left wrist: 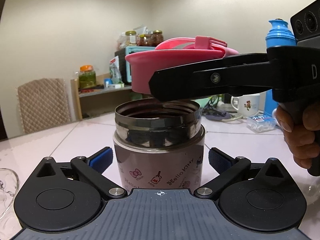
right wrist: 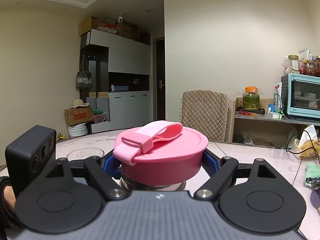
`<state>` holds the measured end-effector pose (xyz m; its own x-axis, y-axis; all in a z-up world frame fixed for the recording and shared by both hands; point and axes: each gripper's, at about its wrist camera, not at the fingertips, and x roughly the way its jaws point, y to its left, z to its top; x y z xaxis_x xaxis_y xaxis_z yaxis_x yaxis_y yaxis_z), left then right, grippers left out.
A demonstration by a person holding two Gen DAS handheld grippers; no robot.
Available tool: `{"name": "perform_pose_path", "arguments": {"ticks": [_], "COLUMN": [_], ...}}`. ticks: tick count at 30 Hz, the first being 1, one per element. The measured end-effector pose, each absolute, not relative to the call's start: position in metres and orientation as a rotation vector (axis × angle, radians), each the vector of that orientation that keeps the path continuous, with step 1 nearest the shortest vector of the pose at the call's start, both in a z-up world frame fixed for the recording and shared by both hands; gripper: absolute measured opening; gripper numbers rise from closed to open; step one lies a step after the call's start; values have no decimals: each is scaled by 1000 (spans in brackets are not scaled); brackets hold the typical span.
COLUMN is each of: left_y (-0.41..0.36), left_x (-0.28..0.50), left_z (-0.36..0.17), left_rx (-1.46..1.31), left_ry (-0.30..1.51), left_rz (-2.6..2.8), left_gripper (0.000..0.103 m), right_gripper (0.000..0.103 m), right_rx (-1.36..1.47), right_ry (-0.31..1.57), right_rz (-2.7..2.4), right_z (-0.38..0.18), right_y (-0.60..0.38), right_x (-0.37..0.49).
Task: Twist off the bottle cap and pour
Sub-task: 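Carry the pink cap away from the bottle with the right gripper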
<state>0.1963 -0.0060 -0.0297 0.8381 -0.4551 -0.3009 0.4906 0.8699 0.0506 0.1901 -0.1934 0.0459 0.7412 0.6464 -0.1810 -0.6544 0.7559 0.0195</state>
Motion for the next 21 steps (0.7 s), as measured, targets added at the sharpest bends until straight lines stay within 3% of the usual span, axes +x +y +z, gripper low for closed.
{"name": "perform_pose_path", "arguments": {"ticks": [21], "left_y": [-4], "left_x": [180], "left_z": [-24], "left_rx": [131], "left_ry": [315], "left_rz": [-486], "left_gripper": [103], "right_gripper": [85], "right_rx": [-22], "right_ry": [175], "right_rz": [631], "right_z": [54], "right_y": [-200], "right_x": [176]}}
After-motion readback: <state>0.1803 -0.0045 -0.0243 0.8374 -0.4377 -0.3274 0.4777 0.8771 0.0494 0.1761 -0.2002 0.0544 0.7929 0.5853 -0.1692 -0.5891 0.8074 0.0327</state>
